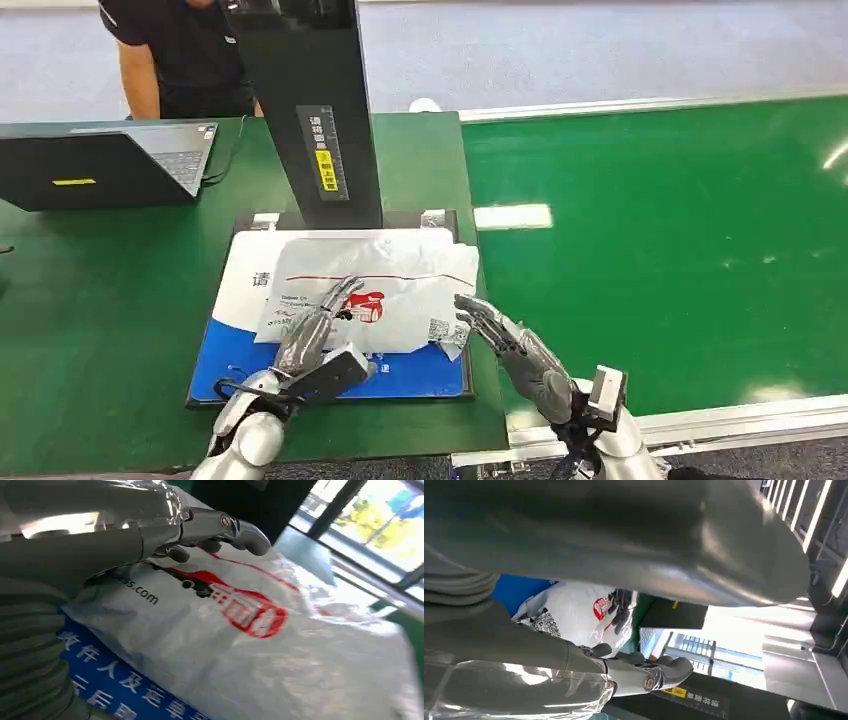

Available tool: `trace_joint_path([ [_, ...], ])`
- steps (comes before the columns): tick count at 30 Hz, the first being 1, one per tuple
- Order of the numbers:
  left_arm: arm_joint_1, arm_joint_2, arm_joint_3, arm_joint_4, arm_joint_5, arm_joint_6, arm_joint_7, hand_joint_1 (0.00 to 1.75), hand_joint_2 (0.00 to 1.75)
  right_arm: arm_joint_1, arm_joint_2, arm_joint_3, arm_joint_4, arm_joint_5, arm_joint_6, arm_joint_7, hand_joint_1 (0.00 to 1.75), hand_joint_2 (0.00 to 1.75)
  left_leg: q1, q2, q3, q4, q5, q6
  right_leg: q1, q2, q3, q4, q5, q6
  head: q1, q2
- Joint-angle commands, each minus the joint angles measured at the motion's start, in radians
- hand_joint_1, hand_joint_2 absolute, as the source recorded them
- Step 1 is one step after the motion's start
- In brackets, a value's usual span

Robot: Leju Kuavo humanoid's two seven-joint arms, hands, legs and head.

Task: Moved the parcel from conveyor to table for the left to box.

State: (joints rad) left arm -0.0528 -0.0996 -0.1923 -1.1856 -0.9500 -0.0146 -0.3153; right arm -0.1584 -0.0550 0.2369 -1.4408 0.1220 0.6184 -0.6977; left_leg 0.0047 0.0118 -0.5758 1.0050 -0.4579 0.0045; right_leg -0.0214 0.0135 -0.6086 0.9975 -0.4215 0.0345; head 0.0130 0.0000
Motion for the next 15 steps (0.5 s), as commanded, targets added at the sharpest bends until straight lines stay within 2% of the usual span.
trace_joint_path([
  [1,-0.015,0.019,0.076,0.049,-0.171,0.087,0.19,0.0,1.75,0.053,0.053,-0.051,-0.031,0.039,0.011,0.0,0.0,0.0,0.0,-0.001,0.002,-0.001,0.0,-0.001,0.001,-0.001,0.002,-0.001,0.0,-0.002,0.0,0.0],
  [3,-0.011,0.017,0.092,0.044,-0.167,0.086,0.189,0.0,1.75,0.056,0.056,-0.055,-0.032,0.039,0.012,0.0,0.0,0.0,0.001,0.0,0.001,-0.001,0.0,-0.001,0.001,-0.001,0.001,0.0,0.0,-0.002,0.0,0.0],
  [4,-0.009,0.014,0.098,0.041,-0.162,0.087,0.185,0.1,1.75,0.057,0.057,-0.057,-0.032,0.038,0.013,0.0,0.0,0.0,0.001,-0.001,0.003,-0.002,0.0,-0.001,0.001,-0.001,0.002,-0.001,0.0,-0.003,0.0,0.0],
  [5,-0.007,0.007,0.111,0.037,-0.151,0.088,0.176,1.61,1.75,0.062,0.06,-0.063,-0.034,0.038,0.014,0.0,0.0,0.0,0.0,-0.001,0.001,-0.001,0.0,-0.001,0.001,-0.001,0.001,0.0,0.0,-0.002,0.0,0.0],
  [6,-0.006,0.005,0.112,0.035,-0.152,0.086,0.174,1.75,1.75,0.064,0.062,-0.066,-0.034,0.038,0.015,0.0,0.0,0.0,0.0,-0.001,0.003,-0.002,0.0,-0.001,0.001,-0.001,0.002,-0.001,0.0,-0.003,0.0,0.0],
  [15,-0.003,-0.007,0.126,0.022,-0.129,0.125,0.118,1.75,1.75,0.076,0.072,-0.081,-0.03,0.048,0.02,0.004,0.0,0.0,0.0,-0.001,0.002,-0.001,0.0,-0.001,0.001,-0.002,0.002,-0.001,0.0,-0.002,0.0,0.0],
])
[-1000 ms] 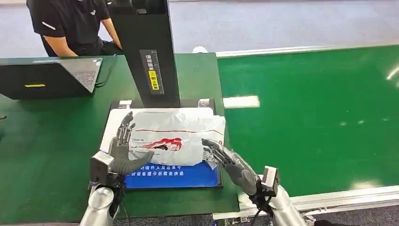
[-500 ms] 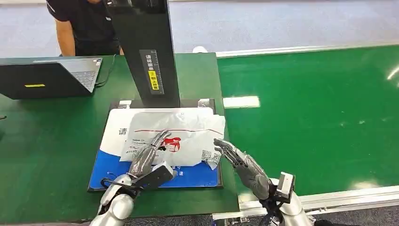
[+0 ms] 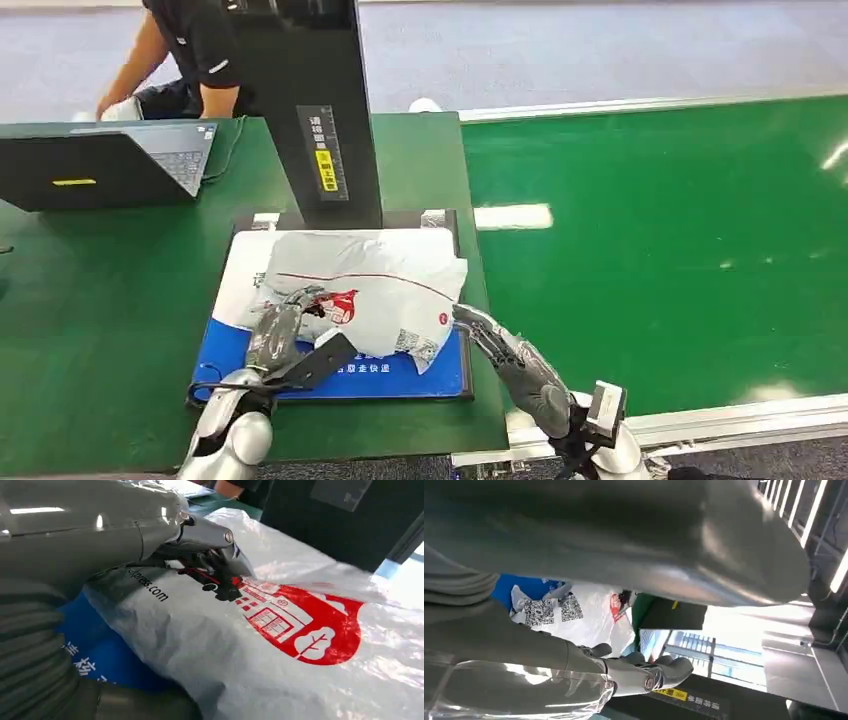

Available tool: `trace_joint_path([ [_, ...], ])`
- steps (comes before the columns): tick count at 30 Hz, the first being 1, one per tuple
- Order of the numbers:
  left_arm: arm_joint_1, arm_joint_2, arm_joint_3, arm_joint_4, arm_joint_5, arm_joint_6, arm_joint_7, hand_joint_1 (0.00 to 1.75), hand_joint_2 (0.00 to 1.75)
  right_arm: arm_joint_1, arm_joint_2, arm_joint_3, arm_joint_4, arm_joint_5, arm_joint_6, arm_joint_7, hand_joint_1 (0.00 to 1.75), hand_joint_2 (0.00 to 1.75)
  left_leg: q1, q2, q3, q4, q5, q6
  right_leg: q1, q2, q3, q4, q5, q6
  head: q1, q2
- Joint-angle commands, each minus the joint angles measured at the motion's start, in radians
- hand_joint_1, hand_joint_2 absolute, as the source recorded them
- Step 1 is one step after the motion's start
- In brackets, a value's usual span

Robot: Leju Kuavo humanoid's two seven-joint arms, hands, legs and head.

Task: Moved the parcel from conveyor to table for the left to box.

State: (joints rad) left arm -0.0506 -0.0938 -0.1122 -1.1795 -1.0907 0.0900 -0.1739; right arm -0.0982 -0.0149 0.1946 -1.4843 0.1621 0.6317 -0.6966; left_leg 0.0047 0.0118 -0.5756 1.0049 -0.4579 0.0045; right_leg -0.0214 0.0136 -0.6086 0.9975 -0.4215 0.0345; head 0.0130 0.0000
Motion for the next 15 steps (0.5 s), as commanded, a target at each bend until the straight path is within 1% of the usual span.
trace_joint_path([
  [1,-0.002,-0.011,0.047,0.01,0.014,0.023,-0.028,1.75,1.75,0.016,0.032,-0.041,0.016,0.008,0.008,0.003,0.0,0.0,0.0,-0.002,0.003,-0.002,0.0,-0.001,0.001,-0.002,0.003,-0.001,0.0,-0.003,0.0,0.0],
  [6,0.008,-0.012,0.066,0.0,0.023,0.04,-0.025,1.75,1.75,0.02,0.037,-0.05,0.02,0.004,0.008,0.0,0.0,0.0,0.0,-0.001,0.002,-0.001,0.0,-0.001,0.001,-0.001,0.002,0.0,0.0,-0.002,0.0,0.0],
  [7,0.008,-0.014,0.08,-0.001,0.018,0.064,-0.009,1.75,1.75,0.022,0.039,-0.052,0.019,0.003,0.008,-0.001,0.0,0.0,0.0,-0.001,0.003,-0.001,0.0,-0.001,0.001,-0.002,0.002,-0.001,0.0,-0.003,0.0,0.0],
  [8,0.005,-0.018,0.112,0.0,0.01,0.119,0.022,1.75,1.75,0.025,0.045,-0.057,0.011,0.003,0.01,-0.001,0.0,0.0,0.001,-0.001,0.001,-0.001,0.0,-0.001,0.001,-0.001,0.001,0.0,0.0,-0.002,0.0,0.0],
  [9,0.002,-0.008,0.118,0.001,0.01,0.118,0.022,1.75,1.75,0.026,0.047,-0.057,0.009,0.003,0.01,-0.001,0.0,0.0,0.001,-0.001,0.002,-0.001,0.0,-0.001,0.001,-0.001,0.002,-0.001,0.0,-0.003,0.0,0.0],
  [10,0.0,-0.008,0.141,0.001,0.012,0.137,0.031,1.75,1.75,0.032,0.049,-0.059,0.0,0.002,0.011,-0.001,0.0,0.0,0.001,0.0,0.002,-0.001,0.0,-0.001,0.001,-0.001,0.001,0.0,0.0,-0.002,0.0,0.0],
  [11,-0.007,-0.007,0.187,0.005,0.001,0.198,0.059,1.75,1.75,0.041,0.052,-0.064,-0.011,0.005,0.013,0.001,0.0,0.0,0.001,-0.001,0.002,-0.001,0.0,-0.001,0.001,-0.001,0.001,0.0,0.0,-0.003,0.0,0.0],
  [12,-0.01,-0.003,0.204,0.006,0.003,0.196,0.051,1.75,1.75,0.045,0.053,-0.067,-0.016,0.006,0.015,0.002,0.0,0.0,0.001,0.0,0.001,-0.001,0.0,-0.001,0.001,0.0,0.001,0.0,0.0,-0.002,0.0,0.0],
  [14,-0.019,0.003,0.289,0.005,0.014,0.293,0.056,1.75,1.75,0.057,0.054,-0.077,-0.021,0.008,0.016,0.005,0.0,0.0,0.001,-0.001,0.001,0.0,0.0,-0.001,0.001,-0.001,0.001,0.0,0.0,-0.002,0.0,0.0],
  [15,-0.022,0.016,0.313,0.008,0.02,0.289,0.041,1.75,1.75,0.062,0.054,-0.082,-0.023,0.009,0.018,0.005,0.0,0.0,0.001,-0.001,0.002,-0.001,0.0,-0.001,0.001,-0.001,0.001,0.0,0.0,-0.003,0.0,0.0],
])
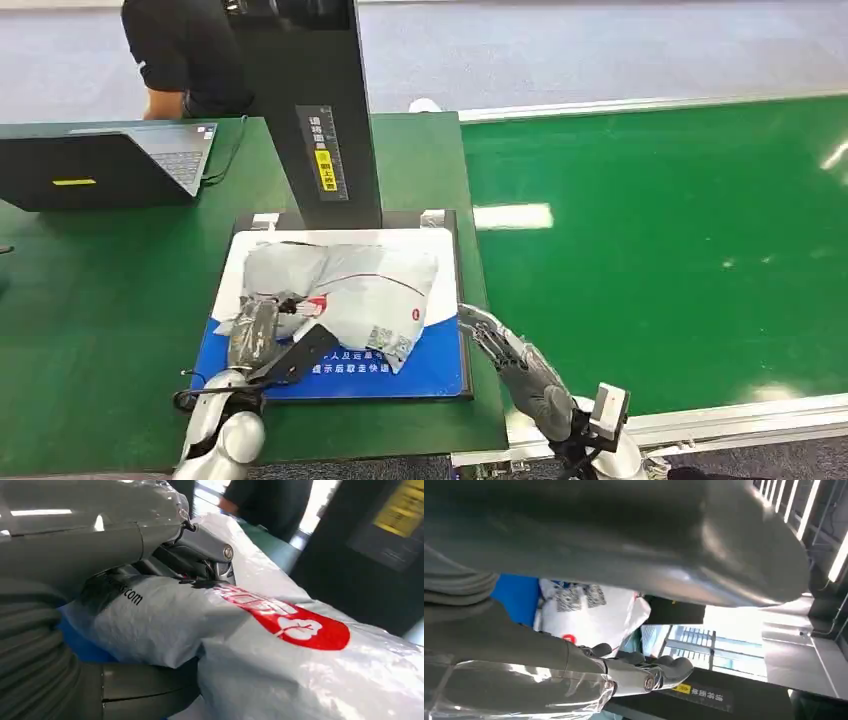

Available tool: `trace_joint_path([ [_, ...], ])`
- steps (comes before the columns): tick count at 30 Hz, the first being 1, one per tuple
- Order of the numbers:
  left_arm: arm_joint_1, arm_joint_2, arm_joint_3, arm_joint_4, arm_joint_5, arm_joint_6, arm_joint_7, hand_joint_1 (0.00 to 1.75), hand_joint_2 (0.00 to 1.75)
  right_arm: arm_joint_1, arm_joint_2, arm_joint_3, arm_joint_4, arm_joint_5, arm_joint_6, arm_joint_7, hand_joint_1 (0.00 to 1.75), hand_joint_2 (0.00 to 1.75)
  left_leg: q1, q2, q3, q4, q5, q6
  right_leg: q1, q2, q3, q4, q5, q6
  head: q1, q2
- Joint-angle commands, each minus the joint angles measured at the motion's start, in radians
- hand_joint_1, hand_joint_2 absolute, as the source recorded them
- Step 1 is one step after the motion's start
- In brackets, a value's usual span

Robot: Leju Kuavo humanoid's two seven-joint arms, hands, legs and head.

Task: Moved the parcel from conveyor to table for the left to box.

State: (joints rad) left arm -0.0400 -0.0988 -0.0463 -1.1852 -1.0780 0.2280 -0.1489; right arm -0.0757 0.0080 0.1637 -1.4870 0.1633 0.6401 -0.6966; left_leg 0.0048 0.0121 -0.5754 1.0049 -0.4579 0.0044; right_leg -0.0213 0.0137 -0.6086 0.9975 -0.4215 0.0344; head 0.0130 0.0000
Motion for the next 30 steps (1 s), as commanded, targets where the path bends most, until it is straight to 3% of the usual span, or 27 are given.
trace_joint_path([
  [1,-0.038,0.024,0.282,0.015,-0.016,0.204,0.026,1.75,1.75,0.042,0.032,-0.054,-0.022,0.009,0.009,0.004,0.0,0.0,0.001,-0.001,0.001,-0.001,0.0,-0.001,0.002,-0.001,0.001,0.0,0.0,-0.003,0.0,0.0],
  [12,-0.075,0.071,0.649,0.017,0.141,0.448,-0.061,1.75,1.75,0.066,0.038,-0.089,-0.034,0.01,0.019,-0.002,0.0,0.0,0.002,0.003,0.003,-0.002,-0.001,-0.002,0.002,0.003,0.001,0.0,0.0,-0.004,0.0,0.0],
  [17,-0.083,0.044,0.779,0.009,0.188,0.47,-0.114,1.75,1.75,0.069,0.033,-0.087,-0.033,0.005,0.012,-0.002,0.0,0.0,0.002,0.003,0.002,-0.001,-0.001,-0.001,0.002,0.002,0.001,0.0,-0.001,-0.003,0.0,0.0],
  [21,-0.125,-0.002,0.912,0.01,0.169,0.47,-0.233,1.75,1.75,0.069,0.029,-0.084,-0.035,0.001,0.01,-0.001,0.0,0.0,0.002,-0.001,0.002,-0.001,0.0,-0.001,0.002,-0.001,0.002,0.0,-0.001,-0.004,0.0,0.0],
  [23,-0.127,-0.002,0.886,0.033,0.177,0.47,-0.227,0.0,1.75,0.067,0.027,-0.08,-0.031,0.003,0.01,0.0,0.0,0.0,0.002,-0.003,0.002,-0.001,0.0,-0.001,0.003,-0.003,0.003,-0.001,-0.001,-0.004,0.0,0.0],
  [30,-0.123,0.016,0.751,0.083,0.213,0.439,-0.162,0.0,1.75,0.057,0.02,-0.072,-0.028,0.007,-0.004,0.002,0.0,0.0,0.001,-0.003,0.001,-0.001,0.001,-0.001,0.001,-0.003,0.001,-0.001,-0.001,-0.003,0.0,0.0],
])
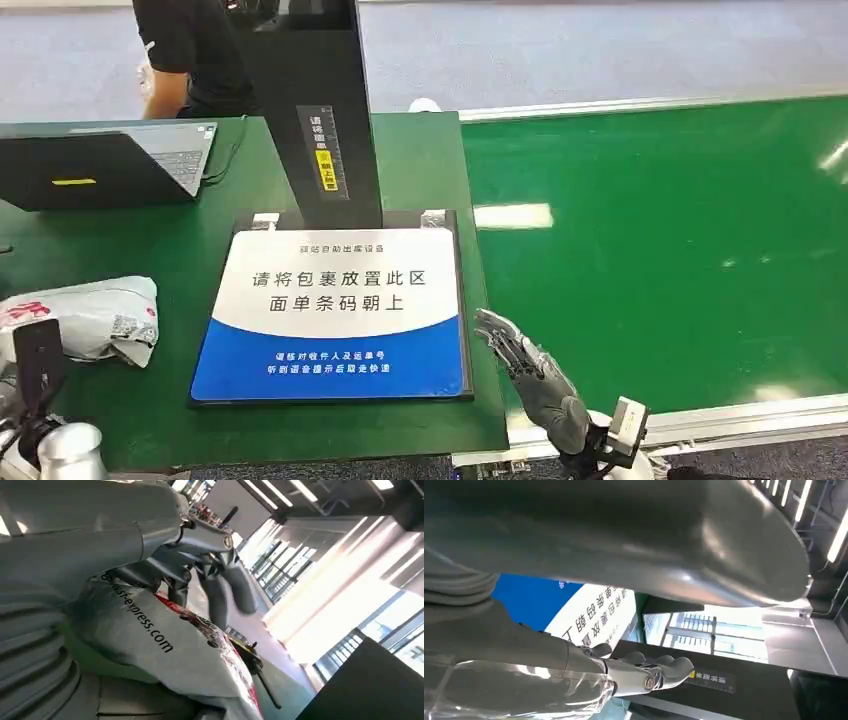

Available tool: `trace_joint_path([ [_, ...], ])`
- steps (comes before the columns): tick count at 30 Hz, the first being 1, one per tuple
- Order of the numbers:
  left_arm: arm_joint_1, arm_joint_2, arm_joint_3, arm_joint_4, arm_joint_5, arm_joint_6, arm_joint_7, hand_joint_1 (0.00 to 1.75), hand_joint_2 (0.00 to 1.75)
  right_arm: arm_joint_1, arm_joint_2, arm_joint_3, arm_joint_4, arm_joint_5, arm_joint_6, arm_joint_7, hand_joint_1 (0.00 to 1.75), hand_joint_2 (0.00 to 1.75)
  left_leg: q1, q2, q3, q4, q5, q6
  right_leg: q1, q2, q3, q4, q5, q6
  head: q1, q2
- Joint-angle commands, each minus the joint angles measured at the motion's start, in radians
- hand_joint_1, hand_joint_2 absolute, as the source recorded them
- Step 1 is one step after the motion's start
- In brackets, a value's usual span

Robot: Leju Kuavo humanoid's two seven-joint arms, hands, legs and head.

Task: Moved the parcel from conveyor to table for the left to box.

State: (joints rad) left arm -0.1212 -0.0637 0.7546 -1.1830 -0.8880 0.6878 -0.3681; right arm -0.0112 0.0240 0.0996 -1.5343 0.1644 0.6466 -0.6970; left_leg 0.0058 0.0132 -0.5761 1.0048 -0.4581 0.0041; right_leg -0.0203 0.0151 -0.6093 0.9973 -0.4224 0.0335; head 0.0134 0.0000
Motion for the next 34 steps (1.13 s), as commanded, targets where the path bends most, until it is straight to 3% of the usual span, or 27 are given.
trace_joint_path([
  [1,-0.042,-0.015,-0.075,0.089,0.005,-0.036,0.088,0.0,1.75,-0.003,0.005,-0.009,0.014,0.008,-0.012,0.006,0.0,0.0,0.0,-0.003,0.001,-0.001,0.001,0.0,0.0,-0.003,0.002,0.0,0.0,-0.002,0.0,0.0],
  [5,-0.031,0.005,-0.156,0.115,-0.102,-0.175,0.23,0.0,1.75,-0.005,0.006,-0.011,0.021,0.009,-0.008,0.008,0.0,0.0,0.0,-0.005,0.002,-0.001,0.001,-0.001,0.0,-0.006,0.003,0.0,0.0,-0.002,0.0,0.0],
  [7,-0.03,0.002,-0.171,0.111,-0.106,-0.204,0.24,0.0,1.75,-0.009,0.007,-0.013,0.027,0.009,-0.007,0.009,0.0,0.0,0.0,-0.005,0.002,-0.002,0.001,-0.001,0.0,-0.005,0.003,-0.001,0.0,-0.002,0.0,0.0],
  [9,-0.025,-0.007,-0.201,0.085,0.011,-0.355,0.174,0.0,1.75,-0.011,0.007,-0.018,0.033,0.009,-0.008,0.007,0.0,0.0,0.0,-0.004,0.002,-0.002,0.001,-0.001,0.0,-0.005,0.002,-0.001,0.0,-0.002,0.0,0.0],
  [16,-0.029,-0.013,-0.208,0.084,0.004,-0.354,0.18,0.0,1.75,-0.01,0.005,-0.02,0.033,0.009,-0.008,0.007,0.0,0.0,0.0,-0.002,0.003,-0.002,0.0,-0.001,0.0,-0.003,0.003,-0.001,0.0,-0.002,0.0,0.0],
  [17,-0.016,-0.02,-0.221,0.051,0.212,-0.554,0.07,0.0,1.75,-0.005,0.008,-0.024,0.03,0.009,-0.007,0.007,0.0,0.0,0.0,-0.002,0.002,-0.001,0.0,-0.001,0.0,-0.003,0.002,-0.001,0.0,-0.002,0.0,0.0],
  [20,0.048,-0.025,-0.34,-0.041,0.511,-0.916,-0.064,0.0,1.75,-0.011,0.002,-0.017,0.042,0.004,0.004,-0.001,0.0,0.0,0.0,-0.003,0.003,-0.001,0.0,-0.001,0.001,-0.004,0.003,0.0,0.0,-0.003,0.0,0.0],
  [24,0.107,-0.028,-0.47,-0.135,0.64,-1.088,-0.109,0.0,1.75,-0.043,-0.005,0.005,0.073,-0.005,0.005,-0.001,0.0,0.0,0.0,-0.002,0.0,0.0,0.0,0.0,0.001,-0.002,0.001,0.0,0.0,-0.001,0.0,0.0],
  [26,0.122,0.0,-0.558,-0.154,0.761,-1.304,-0.214,0.0,1.75,-0.07,-0.007,0.013,0.103,-0.011,0.012,-0.001,0.0,0.0,0.0,-0.002,0.001,0.0,0.0,0.0,0.001,-0.002,0.001,0.0,0.0,-0.001,0.0,0.0],
  [30,0.149,0.02,-0.696,-0.247,0.777,-1.48,-0.33,0.0,1.75,-0.111,-0.011,0.018,0.157,-0.022,0.02,-0.001,0.0,0.0,0.0,0.0,0.002,0.0,0.0,0.0,0.0,-0.001,0.001,0.0,0.001,-0.003,0.0,0.0],
  [34,0.132,-0.003,-0.759,-0.209,0.729,-1.41,-0.328,0.0,1.75,-0.107,-0.003,0.018,0.149,-0.019,0.014,-0.001,0.0,0.0,0.0,-0.002,0.001,0.0,0.0,-0.001,0.0,-0.003,0.002,0.0,0.001,-0.002,0.0,0.0],
])
